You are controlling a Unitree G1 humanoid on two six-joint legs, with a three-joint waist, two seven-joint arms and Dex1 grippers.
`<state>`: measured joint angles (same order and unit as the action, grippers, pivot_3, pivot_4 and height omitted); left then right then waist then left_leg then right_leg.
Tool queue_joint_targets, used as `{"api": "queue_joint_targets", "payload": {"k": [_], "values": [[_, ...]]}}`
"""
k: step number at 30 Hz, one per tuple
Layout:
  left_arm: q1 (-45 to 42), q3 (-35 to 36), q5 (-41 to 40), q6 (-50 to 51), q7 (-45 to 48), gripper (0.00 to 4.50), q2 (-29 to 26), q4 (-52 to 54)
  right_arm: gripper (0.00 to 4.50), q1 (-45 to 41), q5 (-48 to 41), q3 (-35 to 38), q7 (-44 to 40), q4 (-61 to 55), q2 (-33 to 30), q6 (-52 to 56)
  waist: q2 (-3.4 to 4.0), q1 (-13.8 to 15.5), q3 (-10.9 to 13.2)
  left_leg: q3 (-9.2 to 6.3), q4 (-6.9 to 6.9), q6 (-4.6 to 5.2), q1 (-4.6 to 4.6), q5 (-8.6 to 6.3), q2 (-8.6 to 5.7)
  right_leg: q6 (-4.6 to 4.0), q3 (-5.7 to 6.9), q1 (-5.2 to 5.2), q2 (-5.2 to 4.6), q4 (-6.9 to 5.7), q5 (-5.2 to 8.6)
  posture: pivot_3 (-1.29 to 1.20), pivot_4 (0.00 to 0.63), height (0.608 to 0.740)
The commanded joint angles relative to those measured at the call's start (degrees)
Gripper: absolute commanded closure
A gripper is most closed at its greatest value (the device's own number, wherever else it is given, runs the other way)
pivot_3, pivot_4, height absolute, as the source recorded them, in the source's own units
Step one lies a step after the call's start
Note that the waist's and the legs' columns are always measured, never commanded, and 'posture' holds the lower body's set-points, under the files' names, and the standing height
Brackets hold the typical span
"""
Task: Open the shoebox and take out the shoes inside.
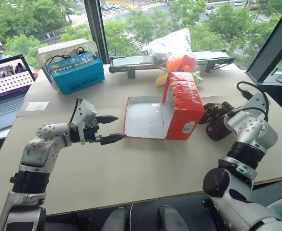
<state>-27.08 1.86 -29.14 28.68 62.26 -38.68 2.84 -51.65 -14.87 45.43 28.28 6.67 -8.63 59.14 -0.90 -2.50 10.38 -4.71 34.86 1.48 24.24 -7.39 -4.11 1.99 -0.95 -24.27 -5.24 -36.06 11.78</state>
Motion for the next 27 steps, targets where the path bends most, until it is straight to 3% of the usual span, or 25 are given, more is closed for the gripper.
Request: {"api": "queue_joint_targets", "payload": {"k": [1,5,8,12,16,20,23,27], "values": [[-0.18,1.42,-0.19,-0.83,-0.2,0.0,-0.84,1.99,3.71,1.55,-1.24,0.23,-0.18,-0.18,-0.22,-2.55,0.0,0.0,0.0,0.01,-0.01,0.0,0.0,0.0,0.0,0.0,0.0,0.0,0.0,0.0,0.0,0.0,0.15,0.74],[-0.04,1.39,-0.36,-0.67,-0.47,0.0,-0.77,2.3,2.53,2.16,-0.98,-0.76,-1.17,0.13,-2.02,-2.83,0.0,0.0,0.0,0.02,0.0,0.0,0.01,0.0,-0.01,0.0,0.0,0.01,-0.01,0.01,0.0,0.0,0.15,0.74],[0.03,1.4,-0.46,-0.58,-0.54,0.0,-0.76,2.46,2.53,2.91,0.22,-2.82,-1.87,-1.49,-4.25,-2.74,0.0,0.28,0.0,0.02,0.0,0.0,0.0,0.0,-0.01,0.03,0.01,0.03,-0.02,0.01,0.02,0.0,0.15,0.74],[0.17,1.47,-0.59,-0.34,-0.55,0.0,-0.88,2.68,2.53,3.19,3.58,-15.52,-7.35,-10.41,-13.4,1.96,0.17,0.58,0.1,0.03,0.04,0.0,0.13,0.0,-0.05,0.09,0.02,0.0,-0.09,0.04,0.05,0.0,0.15,0.74],[0.26,1.52,-0.72,-0.03,-0.59,0.0,-1.12,2.9,2.53,1.08,0.53,-32.01,-21.02,-18.59,-25.62,11.35,0.23,-0.06,0.14,0.06,0.01,0.0,0.18,0.0,-0.04,0.3,0.0,-0.1,-0.13,0.03,0.19,0.0,0.15,0.74],[0.33,1.48,-0.8,0.16,-0.59,0.0,-1.13,3.1,2.53,-0.54,-4.35,-36.53,-30.14,-25.31,-31.77,19.32,0.1,-0.28,0.07,0.1,-0.01,0.05,0.02,-0.05,0.22,0.27,0.06,0.02,-0.03,0.05,0.27,0.0,0.15,0.74],[0.23,1.3,-0.7,0.13,-0.61,0.0,-0.99,3.0,2.53,-2.94,-9.08,-35.17,-35.74,-27.92,-30.74,23.53,0.08,0.12,0.07,0.1,0.06,0.05,0.12,-0.04,0.25,0.29,0.13,0.0,-0.08,0.07,0.25,0.0,0.15,0.74],[0.03,0.79,-0.46,-0.17,-0.71,0.0,-0.47,2.7,2.53,-6.01,-15.5,-29.59,-40.25,-27.67,-22.09,23.33,0.08,0.1,0.07,0.16,0.09,0.05,0.36,-0.04,0.23,0.37,0.12,-0.15,-0.12,0.18,0.17,0.0,0.15,0.74]]}}
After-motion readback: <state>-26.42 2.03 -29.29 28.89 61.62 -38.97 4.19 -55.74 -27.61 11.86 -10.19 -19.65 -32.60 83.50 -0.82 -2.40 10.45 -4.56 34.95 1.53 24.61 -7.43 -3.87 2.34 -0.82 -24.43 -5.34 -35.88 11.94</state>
